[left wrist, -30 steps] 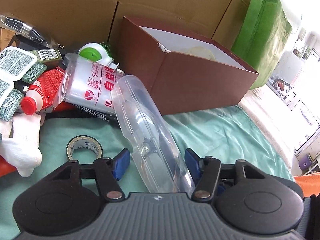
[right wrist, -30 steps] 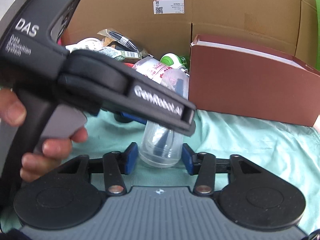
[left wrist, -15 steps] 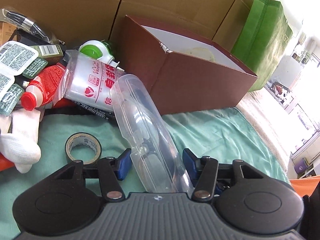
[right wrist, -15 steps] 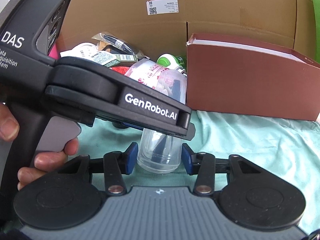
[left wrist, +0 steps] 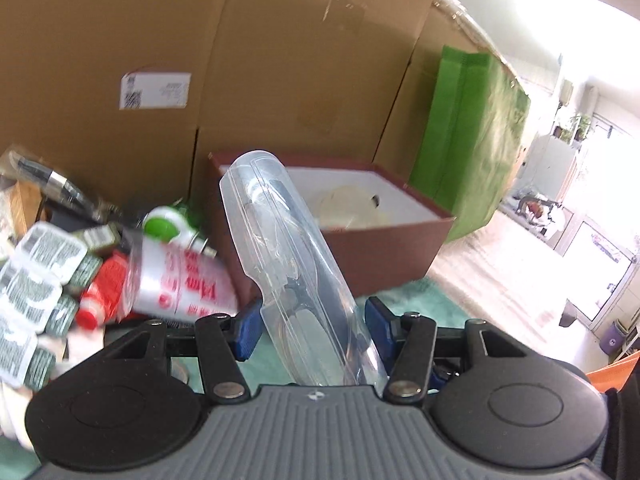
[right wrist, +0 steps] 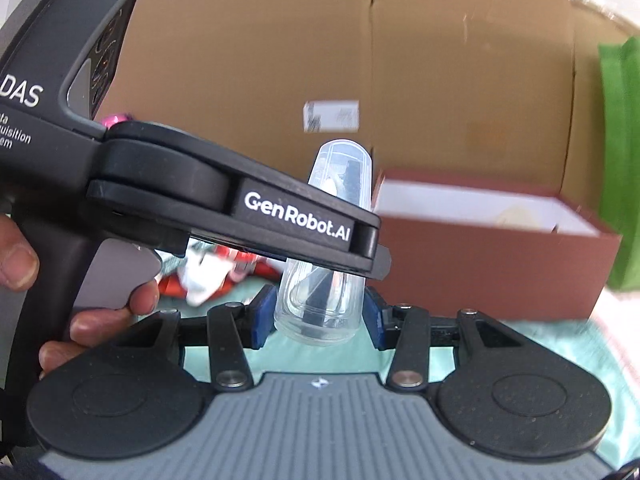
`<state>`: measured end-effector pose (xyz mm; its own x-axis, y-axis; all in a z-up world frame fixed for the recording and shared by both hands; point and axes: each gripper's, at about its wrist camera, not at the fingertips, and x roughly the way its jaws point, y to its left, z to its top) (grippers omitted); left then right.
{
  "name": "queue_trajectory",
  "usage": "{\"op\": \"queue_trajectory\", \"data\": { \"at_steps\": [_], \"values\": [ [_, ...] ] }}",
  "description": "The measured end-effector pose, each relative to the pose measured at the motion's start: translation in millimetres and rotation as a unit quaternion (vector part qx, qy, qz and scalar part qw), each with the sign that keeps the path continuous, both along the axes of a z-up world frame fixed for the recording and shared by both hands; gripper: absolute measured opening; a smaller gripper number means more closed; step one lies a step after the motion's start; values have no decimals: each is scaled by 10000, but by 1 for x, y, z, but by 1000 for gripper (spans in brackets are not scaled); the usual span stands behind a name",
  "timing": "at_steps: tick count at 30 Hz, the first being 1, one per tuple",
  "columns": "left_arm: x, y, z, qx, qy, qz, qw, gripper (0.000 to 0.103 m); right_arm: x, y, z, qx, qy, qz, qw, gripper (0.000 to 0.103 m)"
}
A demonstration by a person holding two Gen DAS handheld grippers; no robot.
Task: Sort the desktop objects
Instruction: 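Lift the clear container and carry it with the right gripper over the shoebox, then lower the clear container into the shoebox and open the right gripper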
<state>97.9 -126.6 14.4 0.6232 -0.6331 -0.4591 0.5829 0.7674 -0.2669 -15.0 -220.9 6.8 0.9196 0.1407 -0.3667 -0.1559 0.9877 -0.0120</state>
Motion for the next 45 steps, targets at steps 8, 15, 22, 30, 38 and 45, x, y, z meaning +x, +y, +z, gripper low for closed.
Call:
{"op": "queue_trajectory", "data": {
  "at_steps": [8, 15, 22, 30, 38, 45],
  "values": [
    [40, -42, 23, -412, 257, -402, 9980, 57, 14, -38, 25, -35, -306, -402, 9987, 46],
    [84, -89, 25, -548, 601, -637, 9946, 56, 45, -88, 38, 264, -124, -713, 9970, 45],
    [138, -125, 13, -521, 1256, -583, 9890, 57, 99, -139, 37, 797, 431, -771, 9929, 45],
    [181, -137, -3, -489, 1754, -391, 9825, 57, 151, -153, 30, 881, 1043, -647, 9885, 45],
    [199, -143, -18, -158, 1830, -382, 9822, 58, 195, -160, 15, 694, 1538, -575, 9840, 45],
    [200, -141, -19, -83, 1834, -495, 9818, 58, 200, -156, 11, 358, 1674, -520, 9839, 45]
  ]
}}
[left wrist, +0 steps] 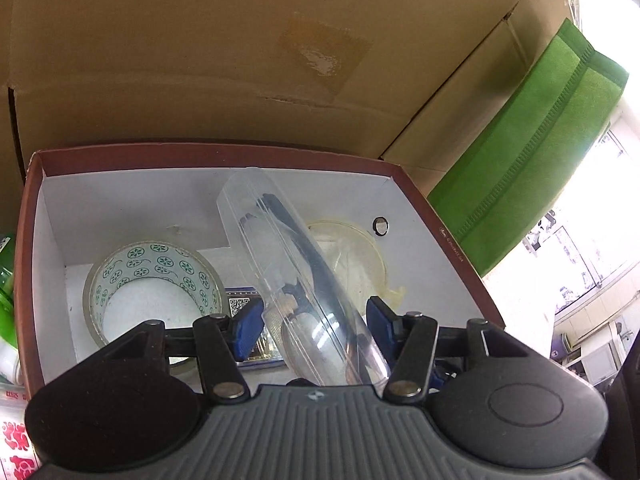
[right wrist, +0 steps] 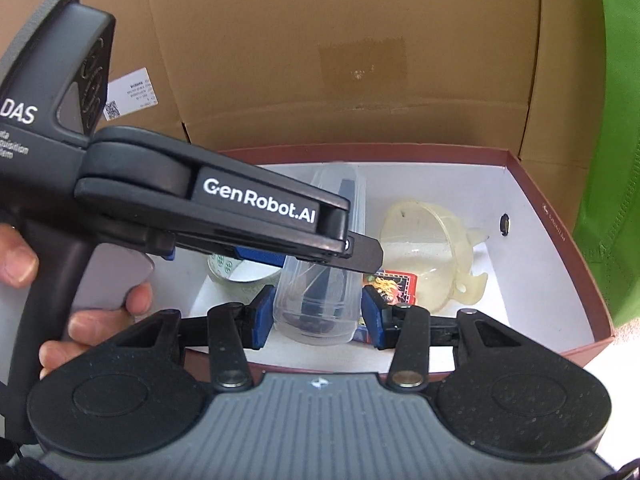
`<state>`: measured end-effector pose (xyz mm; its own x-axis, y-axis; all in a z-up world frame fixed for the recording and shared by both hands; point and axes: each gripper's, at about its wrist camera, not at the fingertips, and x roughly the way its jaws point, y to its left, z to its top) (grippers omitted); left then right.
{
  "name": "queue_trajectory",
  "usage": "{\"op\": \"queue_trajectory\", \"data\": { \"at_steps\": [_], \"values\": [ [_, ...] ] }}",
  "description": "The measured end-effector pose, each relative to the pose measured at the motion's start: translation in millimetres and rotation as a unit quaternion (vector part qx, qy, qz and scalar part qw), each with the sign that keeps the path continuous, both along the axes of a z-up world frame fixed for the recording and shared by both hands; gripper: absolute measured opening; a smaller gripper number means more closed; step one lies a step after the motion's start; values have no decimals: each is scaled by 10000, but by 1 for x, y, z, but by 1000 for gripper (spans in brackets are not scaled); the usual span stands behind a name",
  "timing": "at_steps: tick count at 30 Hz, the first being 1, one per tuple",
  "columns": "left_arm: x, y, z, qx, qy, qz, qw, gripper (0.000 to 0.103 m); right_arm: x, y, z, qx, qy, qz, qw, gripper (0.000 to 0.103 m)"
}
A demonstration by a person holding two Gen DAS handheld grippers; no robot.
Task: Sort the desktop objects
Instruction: 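Lower the clear container into the shoebox and open the right gripper, then withdraw the right gripper from the shoebox toward the pile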
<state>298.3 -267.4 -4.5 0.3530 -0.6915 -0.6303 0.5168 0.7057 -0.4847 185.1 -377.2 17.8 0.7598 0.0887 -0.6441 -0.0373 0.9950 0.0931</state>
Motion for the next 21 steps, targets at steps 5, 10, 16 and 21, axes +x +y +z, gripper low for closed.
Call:
{"op": "queue_trajectory", "data": {
  "at_steps": [5, 10, 16, 21],
  "values": [
    [-12, 3, 7, -8, -420, -93, 9991, 76, 4, -2, 0, -161, 65, -107, 9998, 50],
    [-30, 19, 20, -563, -903, -138, 9942, 101, -6, 4, 5, -516, -106, -139, 9985, 66],
    [-54, 35, 30, -708, -1242, 74, 9897, 103, -28, 9, 14, -694, -523, -177, 9961, 87],
    [-82, 43, 35, -685, -1720, 172, 9826, 103, -48, 21, 15, -835, -758, -244, 9933, 87]
  ]
}}
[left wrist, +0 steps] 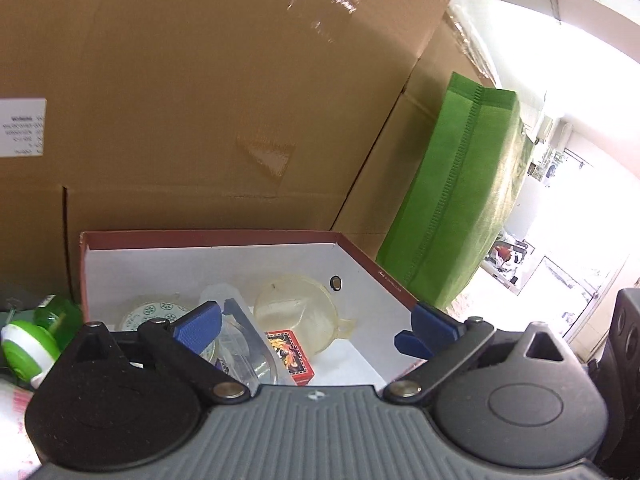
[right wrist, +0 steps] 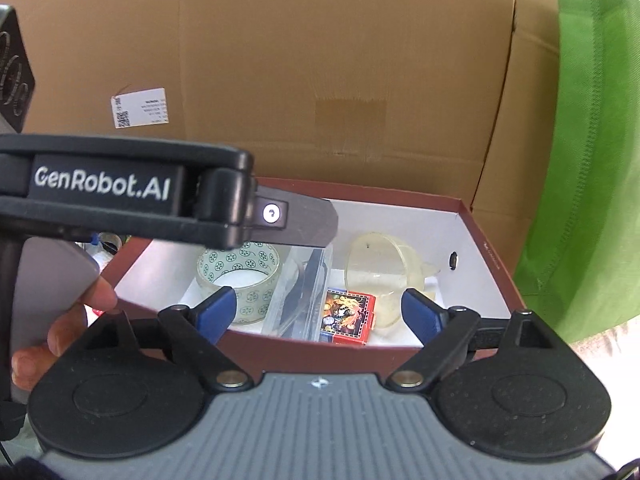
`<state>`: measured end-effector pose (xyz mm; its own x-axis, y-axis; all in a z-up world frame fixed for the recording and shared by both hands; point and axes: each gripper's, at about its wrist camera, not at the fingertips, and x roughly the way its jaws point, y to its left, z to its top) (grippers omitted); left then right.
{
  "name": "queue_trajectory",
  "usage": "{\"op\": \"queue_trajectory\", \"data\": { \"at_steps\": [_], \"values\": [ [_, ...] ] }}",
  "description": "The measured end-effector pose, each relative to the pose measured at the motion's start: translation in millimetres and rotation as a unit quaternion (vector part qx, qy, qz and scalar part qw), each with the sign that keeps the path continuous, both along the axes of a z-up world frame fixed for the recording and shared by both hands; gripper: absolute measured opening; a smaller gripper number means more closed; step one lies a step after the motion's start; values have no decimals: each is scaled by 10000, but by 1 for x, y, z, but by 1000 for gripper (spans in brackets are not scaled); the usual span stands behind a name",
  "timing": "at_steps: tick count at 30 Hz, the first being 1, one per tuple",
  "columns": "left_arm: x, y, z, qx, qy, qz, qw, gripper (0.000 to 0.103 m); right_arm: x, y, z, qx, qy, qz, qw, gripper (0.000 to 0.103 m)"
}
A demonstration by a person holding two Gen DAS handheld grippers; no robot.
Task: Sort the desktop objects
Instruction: 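Withdraw the right gripper from the shoebox toward the pile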
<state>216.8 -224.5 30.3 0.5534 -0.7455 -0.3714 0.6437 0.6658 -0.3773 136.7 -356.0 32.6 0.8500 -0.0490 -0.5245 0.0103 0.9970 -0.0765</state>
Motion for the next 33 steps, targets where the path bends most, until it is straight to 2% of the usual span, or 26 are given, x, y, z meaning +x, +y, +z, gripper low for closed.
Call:
{"op": "queue_trajectory", "data": {
  "at_steps": [9, 19, 26, 33],
  "values": [
    [-42, 11, 5, 354, -525, 349, 9974, 103, -33, 16, 6, 33, -378, -153, 9992, 88],
    [-81, 32, 4, 440, -749, 512, 9949, 103, -70, 43, 12, 81, -655, -209, 9976, 88],
    [-115, 53, -8, 554, -1111, 755, 9894, 103, -95, 68, 4, 9, -925, -146, 9956, 88],
    [-137, 91, -26, 489, -1092, 1189, 9857, 103, -112, 91, -10, 216, -1075, 39, 9940, 88]
  ]
}}
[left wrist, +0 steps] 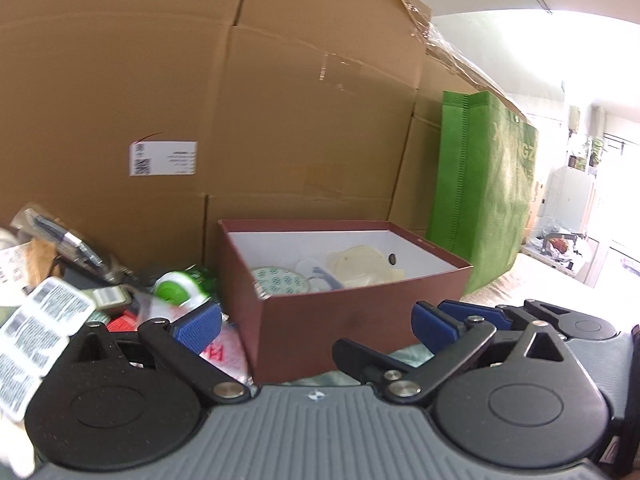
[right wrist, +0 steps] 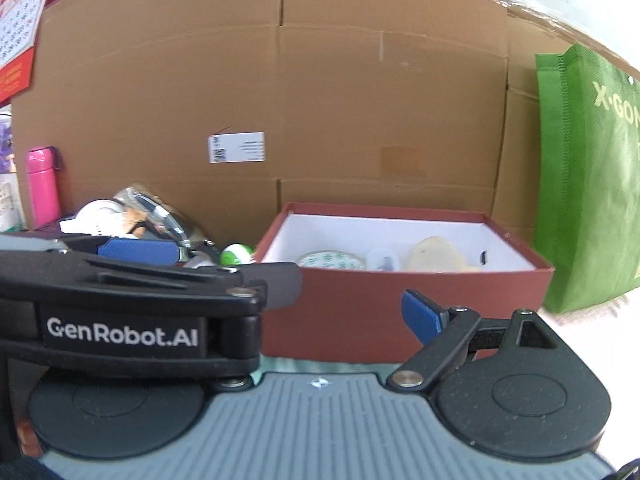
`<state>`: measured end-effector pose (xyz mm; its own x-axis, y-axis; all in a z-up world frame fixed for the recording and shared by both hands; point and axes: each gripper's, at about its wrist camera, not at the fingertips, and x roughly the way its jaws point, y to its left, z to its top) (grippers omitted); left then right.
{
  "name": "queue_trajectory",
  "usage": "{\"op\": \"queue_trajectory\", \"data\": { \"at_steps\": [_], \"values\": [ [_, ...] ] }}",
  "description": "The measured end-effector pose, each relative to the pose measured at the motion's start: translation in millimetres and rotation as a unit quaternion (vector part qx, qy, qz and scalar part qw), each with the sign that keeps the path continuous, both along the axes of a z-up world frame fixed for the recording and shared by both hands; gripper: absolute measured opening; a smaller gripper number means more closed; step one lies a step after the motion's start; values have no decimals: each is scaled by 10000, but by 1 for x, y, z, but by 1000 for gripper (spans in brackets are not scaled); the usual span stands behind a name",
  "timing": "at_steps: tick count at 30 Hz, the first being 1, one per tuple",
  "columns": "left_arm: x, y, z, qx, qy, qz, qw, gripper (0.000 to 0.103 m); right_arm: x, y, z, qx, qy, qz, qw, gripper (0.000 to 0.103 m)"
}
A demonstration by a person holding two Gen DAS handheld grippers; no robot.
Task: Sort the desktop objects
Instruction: 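Withdraw the right gripper from the shoebox toward the pile, then close the right gripper on the strip of white blister packs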
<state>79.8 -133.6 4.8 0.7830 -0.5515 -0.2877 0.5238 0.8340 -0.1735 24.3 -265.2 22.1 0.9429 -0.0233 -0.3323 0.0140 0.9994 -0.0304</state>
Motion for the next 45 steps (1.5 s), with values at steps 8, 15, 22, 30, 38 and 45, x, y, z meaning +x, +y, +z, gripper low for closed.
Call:
{"op": "queue_trajectory", "data": {
  "at_steps": [8, 15, 22, 30, 38, 45],
  "values": [
    [-15, 38, -15, 5, 56, 437, 9990, 103, -7, 31, -18, 233, 27, 335, 9992, 88],
    [-20, 80, -22, -163, 258, 771, 9966, 103, -2, 61, -30, 361, 130, 760, 9964, 88],
    [-5, 133, -21, -37, 305, 1360, 9902, 103, 10, 90, -37, 248, 213, 1122, 9932, 88],
    [31, 170, -32, -26, 811, 1531, 9849, 102, 32, 120, -42, 252, 282, 1510, 9878, 87],
    [52, 180, -40, -128, 1202, 1386, 9829, 90, 55, 143, -49, 317, 418, 1832, 9817, 81],
    [55, 181, -39, -96, 1286, 1330, 9827, 68, 74, 154, -51, 480, 556, 2088, 9752, 72]
  ]
}}
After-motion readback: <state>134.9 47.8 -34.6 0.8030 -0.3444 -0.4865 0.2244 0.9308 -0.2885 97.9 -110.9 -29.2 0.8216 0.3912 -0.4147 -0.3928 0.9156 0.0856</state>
